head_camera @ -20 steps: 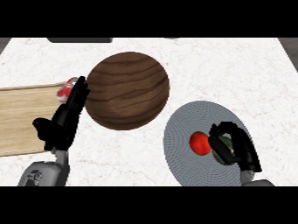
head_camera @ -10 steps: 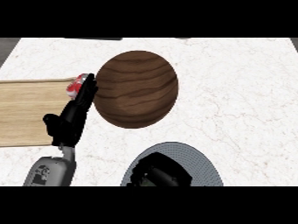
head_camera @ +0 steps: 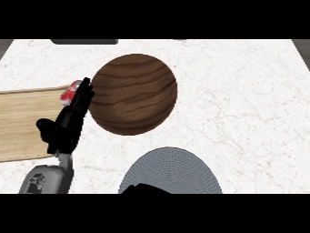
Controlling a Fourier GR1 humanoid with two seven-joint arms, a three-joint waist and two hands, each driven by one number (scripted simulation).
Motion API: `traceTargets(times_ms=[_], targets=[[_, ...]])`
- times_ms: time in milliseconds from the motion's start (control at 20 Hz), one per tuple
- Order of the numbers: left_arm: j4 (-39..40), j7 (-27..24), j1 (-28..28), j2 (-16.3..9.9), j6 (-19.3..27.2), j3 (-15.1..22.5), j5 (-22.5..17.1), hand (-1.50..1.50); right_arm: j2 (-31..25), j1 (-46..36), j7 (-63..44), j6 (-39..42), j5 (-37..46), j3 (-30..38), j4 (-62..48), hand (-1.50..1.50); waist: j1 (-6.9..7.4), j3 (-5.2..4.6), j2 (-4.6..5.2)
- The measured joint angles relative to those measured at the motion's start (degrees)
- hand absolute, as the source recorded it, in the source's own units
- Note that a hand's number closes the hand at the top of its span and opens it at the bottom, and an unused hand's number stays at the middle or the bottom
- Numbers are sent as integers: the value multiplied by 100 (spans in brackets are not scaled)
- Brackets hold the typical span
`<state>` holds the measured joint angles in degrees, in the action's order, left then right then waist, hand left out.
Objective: Pick the squash from the placemat and place it in the bowl
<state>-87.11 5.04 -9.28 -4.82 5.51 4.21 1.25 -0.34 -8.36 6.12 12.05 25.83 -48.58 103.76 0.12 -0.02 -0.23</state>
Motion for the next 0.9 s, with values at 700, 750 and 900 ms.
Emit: traceTargets(times_ms=[700,750,900], targets=[[-93,-72,93,-39,-101,-23,-16,0,-58,-1663,-2544,-751,-80,98,1102,150,49,-8,2],[-100,-68,107,-39,-106,-13,-8,0,-38,-2010,-2779,-868,-211,213,1053,150,68,-8,4],[-13,-38,-12,1,-82,-11,24,0,-1,-3008,-3369,-1046,-729,681,822,150,82,-9,13]])
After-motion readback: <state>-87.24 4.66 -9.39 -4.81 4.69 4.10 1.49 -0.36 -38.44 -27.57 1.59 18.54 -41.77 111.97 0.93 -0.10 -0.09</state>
